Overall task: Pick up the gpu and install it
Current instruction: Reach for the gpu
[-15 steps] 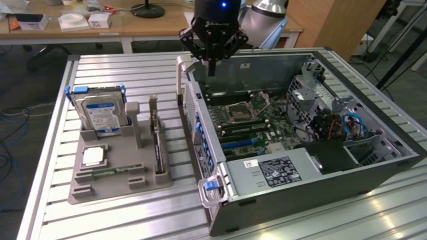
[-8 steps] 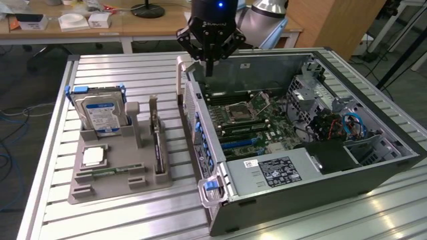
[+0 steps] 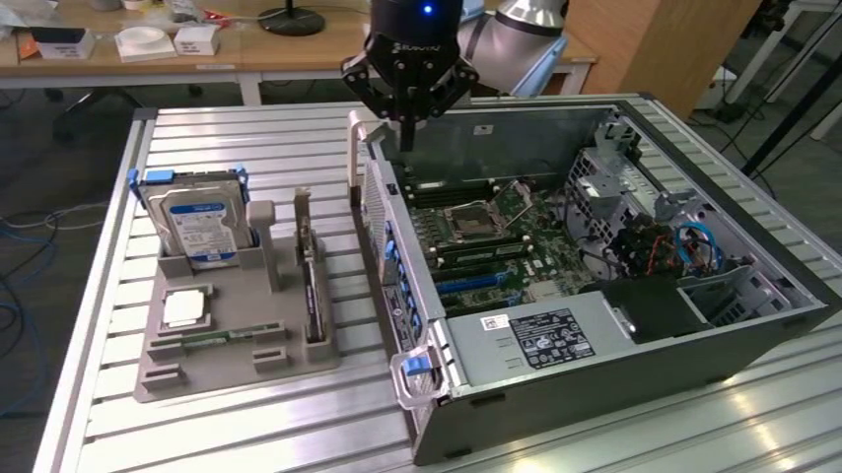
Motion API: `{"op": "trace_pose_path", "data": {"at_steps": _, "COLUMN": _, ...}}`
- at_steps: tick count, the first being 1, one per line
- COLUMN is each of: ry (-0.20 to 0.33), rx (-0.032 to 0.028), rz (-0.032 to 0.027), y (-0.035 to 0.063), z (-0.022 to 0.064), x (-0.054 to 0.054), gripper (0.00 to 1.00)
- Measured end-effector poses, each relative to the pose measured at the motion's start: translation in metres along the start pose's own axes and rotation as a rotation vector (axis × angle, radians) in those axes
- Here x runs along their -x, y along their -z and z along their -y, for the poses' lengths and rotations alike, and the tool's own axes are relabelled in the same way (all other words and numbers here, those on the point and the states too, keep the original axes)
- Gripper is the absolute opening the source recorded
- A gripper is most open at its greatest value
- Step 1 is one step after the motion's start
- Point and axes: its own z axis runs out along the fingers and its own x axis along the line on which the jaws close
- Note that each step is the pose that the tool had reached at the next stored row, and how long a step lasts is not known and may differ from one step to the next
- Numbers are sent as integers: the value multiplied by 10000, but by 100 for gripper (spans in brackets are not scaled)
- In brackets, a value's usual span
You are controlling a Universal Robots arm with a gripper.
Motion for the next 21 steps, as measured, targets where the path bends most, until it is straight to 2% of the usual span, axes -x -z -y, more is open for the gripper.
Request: {"op": "trace_pose_path", "data": {"at_steps": 21, "ry": 0, "rx": 0, "rz": 0, "y": 4, "z": 14, "x": -196, "gripper": 11}}
